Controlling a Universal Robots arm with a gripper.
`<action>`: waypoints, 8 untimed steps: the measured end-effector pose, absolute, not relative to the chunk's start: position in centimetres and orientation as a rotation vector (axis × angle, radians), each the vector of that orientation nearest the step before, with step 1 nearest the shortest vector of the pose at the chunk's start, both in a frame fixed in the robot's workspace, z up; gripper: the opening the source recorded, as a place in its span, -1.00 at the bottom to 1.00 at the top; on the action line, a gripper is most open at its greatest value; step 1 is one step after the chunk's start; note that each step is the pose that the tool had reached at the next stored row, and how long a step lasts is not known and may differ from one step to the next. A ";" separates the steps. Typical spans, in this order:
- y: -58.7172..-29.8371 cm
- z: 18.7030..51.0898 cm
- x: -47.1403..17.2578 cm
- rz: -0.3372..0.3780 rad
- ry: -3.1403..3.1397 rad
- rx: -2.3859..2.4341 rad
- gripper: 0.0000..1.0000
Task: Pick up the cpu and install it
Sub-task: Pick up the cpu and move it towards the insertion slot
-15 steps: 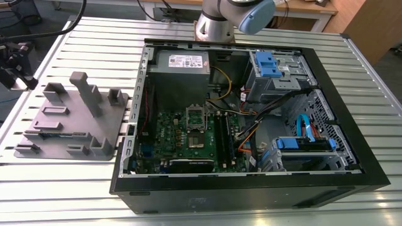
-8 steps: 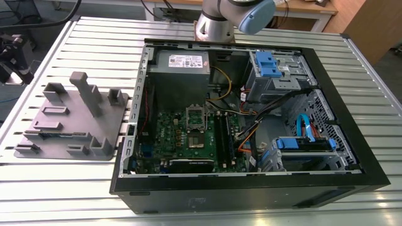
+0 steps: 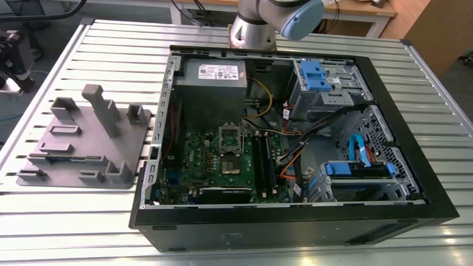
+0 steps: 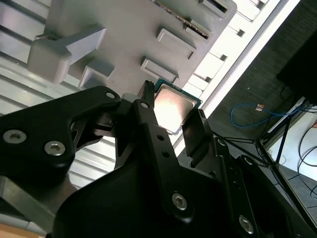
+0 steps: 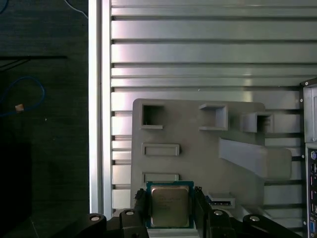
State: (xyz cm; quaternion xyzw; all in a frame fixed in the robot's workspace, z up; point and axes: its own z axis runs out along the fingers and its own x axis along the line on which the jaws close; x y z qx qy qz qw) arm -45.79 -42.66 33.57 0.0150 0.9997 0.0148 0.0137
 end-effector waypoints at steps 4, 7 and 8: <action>-42.7 34.4 -45.8 0.046 3.114 0.047 -0.06; -42.7 35.2 -45.8 0.046 3.114 0.047 -0.06; -42.7 35.4 -45.8 0.046 3.114 0.047 -0.06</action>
